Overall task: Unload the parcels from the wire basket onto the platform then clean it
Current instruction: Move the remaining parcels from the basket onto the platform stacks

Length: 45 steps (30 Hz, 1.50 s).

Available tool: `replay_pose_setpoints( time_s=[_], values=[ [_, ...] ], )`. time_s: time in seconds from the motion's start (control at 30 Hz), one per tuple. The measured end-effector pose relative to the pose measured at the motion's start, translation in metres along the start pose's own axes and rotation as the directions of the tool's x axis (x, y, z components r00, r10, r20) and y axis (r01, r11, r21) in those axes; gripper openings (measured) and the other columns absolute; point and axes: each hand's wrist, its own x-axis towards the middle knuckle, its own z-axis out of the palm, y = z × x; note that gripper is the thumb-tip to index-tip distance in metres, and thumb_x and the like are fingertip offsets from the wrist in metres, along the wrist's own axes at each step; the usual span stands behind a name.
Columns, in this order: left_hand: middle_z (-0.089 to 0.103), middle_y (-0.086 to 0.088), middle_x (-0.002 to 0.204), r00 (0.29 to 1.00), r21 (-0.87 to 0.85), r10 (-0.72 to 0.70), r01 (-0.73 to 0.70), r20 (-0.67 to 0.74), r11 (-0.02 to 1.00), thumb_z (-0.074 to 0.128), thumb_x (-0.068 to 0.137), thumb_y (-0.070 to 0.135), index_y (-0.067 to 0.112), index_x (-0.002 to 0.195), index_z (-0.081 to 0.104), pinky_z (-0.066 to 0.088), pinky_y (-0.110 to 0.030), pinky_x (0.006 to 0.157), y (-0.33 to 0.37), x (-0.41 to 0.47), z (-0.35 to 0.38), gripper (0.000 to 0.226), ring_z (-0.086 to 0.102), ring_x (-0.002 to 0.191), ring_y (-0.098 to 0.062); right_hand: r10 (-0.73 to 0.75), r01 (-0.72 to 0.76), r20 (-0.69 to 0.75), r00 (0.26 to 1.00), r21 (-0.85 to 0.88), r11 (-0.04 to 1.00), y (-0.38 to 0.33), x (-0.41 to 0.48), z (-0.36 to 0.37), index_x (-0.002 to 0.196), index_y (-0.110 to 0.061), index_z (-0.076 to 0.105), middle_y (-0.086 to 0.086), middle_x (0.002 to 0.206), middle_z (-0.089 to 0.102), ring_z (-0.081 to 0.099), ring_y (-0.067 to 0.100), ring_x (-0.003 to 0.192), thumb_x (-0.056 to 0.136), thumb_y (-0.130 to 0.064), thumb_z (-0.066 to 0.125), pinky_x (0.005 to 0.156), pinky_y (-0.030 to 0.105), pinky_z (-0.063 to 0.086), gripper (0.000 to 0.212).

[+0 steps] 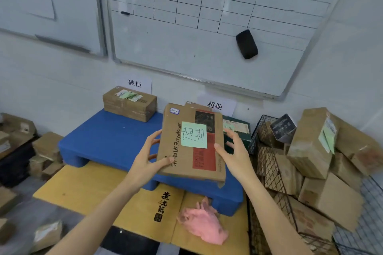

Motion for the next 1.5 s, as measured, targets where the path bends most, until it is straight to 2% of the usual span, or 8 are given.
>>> replay_pose_setpoints(
  time_s=[0.17,0.33,0.5,0.97,1.1,1.17,1.23,1.5],
  values=[
    [0.049,0.019,0.132,0.99,0.016,-0.141,0.14,0.027,0.99,0.076,0.055,0.062,0.059,0.134,0.034,0.054,-0.035,0.086,-0.03,0.018,0.008,0.089,0.065,0.106,-0.016,-0.048,0.032,-0.065,0.997,-0.236,0.971,0.04,0.013,-0.005,0.149,-0.028,0.037,-0.006,0.153,0.037,0.032,0.007,0.139,0.095,-0.03,0.064,0.116,0.031,0.027,0.06],
    [0.05,0.015,0.132,0.98,0.078,-0.198,0.196,0.013,0.978,0.083,0.072,0.041,0.056,0.135,0.033,0.053,-0.041,0.093,-0.062,0.033,0.022,0.082,0.059,0.114,-0.019,-0.018,-0.013,-0.059,0.998,-0.491,0.871,0.08,0.026,-0.005,0.153,-0.022,0.032,0.002,0.16,0.028,0.022,0.02,0.149,0.097,-0.041,0.058,0.119,0.04,0.026,0.064],
    [0.05,0.017,0.131,0.959,0.034,-0.282,0.281,0.024,0.959,0.08,0.066,0.048,0.059,0.13,0.036,0.057,-0.042,0.086,-0.092,0.043,0.037,0.078,0.068,0.101,-0.021,0.002,-0.029,-0.04,0.999,-0.677,0.735,0.114,0.032,0.002,0.154,-0.02,0.031,0.008,0.162,0.024,0.013,0.028,0.152,0.097,-0.048,0.053,0.12,0.042,0.02,0.067],
    [0.051,0.017,0.129,0.912,0.145,-0.366,0.343,0.186,0.928,0.073,0.087,0.032,0.055,0.137,0.028,0.048,-0.017,0.058,-0.137,0.076,0.033,0.071,0.06,0.108,-0.013,0.173,-0.159,-0.037,0.984,-0.619,0.769,0.135,0.05,0.022,0.156,-0.028,0.02,0.002,0.164,0.017,0.007,0.023,0.153,0.095,-0.051,0.056,0.12,0.044,0.02,0.075],
    [0.042,0.018,0.137,0.928,0.212,-0.302,0.257,0.217,0.943,0.078,0.06,0.071,0.05,0.144,0.028,0.052,-0.033,0.091,-0.143,0.081,0.022,0.1,0.049,0.123,-0.008,0.19,-0.176,-0.047,0.981,-0.633,0.754,0.135,0.053,0.024,0.156,-0.028,0.021,0.002,0.164,0.018,0.007,0.024,0.153,0.095,-0.051,0.055,0.119,0.043,0.02,0.074],
    [0.038,0.021,0.138,0.927,0.265,-0.276,0.207,0.256,0.942,0.082,0.061,0.063,0.043,0.148,0.026,0.044,-0.036,0.103,-0.144,0.083,0.018,0.105,0.042,0.123,-0.001,0.199,-0.188,-0.057,0.978,-0.645,0.741,0.135,0.054,0.025,0.156,-0.027,0.021,0.002,0.164,0.018,0.007,0.023,0.153,0.095,-0.052,0.054,0.119,0.043,0.02,0.073],
    [0.036,0.024,0.137,0.917,0.283,-0.251,0.163,0.309,0.945,0.085,0.067,0.049,0.041,0.148,0.029,0.045,-0.037,0.105,-0.146,0.084,0.017,0.099,0.041,0.123,0.004,0.201,-0.193,-0.063,0.978,-0.655,0.731,0.135,0.056,0.025,0.156,-0.026,0.022,0.002,0.164,0.018,0.007,0.023,0.153,0.096,-0.052,0.054,0.119,0.043,0.02,0.073],
    [0.036,0.028,0.135,0.926,0.281,-0.143,0.042,0.35,0.959,0.082,0.057,0.064,0.042,0.143,0.037,0.053,-0.029,0.093,-0.15,0.086,0.022,0.1,0.049,0.118,0.0,0.192,-0.199,-0.088,0.977,-0.687,0.698,0.127,0.059,0.021,0.155,-0.024,0.025,0.002,0.163,0.019,0.008,0.022,0.153,0.096,-0.052,0.053,0.119,0.043,0.022,0.071]
  ],
)
